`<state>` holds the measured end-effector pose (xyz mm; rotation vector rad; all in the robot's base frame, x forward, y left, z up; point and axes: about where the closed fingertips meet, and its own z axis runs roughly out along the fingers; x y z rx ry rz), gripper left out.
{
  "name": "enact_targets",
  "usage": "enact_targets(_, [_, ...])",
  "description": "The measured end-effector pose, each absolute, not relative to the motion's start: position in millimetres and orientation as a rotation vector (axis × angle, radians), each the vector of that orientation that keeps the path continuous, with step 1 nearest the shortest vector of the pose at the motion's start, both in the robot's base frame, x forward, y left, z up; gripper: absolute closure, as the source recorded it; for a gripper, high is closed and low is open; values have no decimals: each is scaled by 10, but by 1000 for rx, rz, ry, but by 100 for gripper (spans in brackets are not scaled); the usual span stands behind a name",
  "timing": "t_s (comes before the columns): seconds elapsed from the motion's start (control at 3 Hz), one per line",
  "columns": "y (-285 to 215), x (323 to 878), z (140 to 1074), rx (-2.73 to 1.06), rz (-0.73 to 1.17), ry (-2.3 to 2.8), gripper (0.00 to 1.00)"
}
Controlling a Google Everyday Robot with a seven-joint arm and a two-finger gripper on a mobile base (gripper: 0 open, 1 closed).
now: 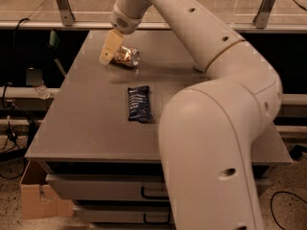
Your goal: Place orange can upright
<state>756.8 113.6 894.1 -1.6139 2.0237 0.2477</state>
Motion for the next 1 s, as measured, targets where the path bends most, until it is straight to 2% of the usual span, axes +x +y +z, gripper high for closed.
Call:
enact_targets(0.33, [1255, 7617, 8663, -1588, 292, 2145, 0])
enact_targets(0.67, [1278, 7627, 8484, -1561, 308, 2249, 10])
enact_targets(1.0, [1347, 7632, 8387, -1543, 316, 2306, 28])
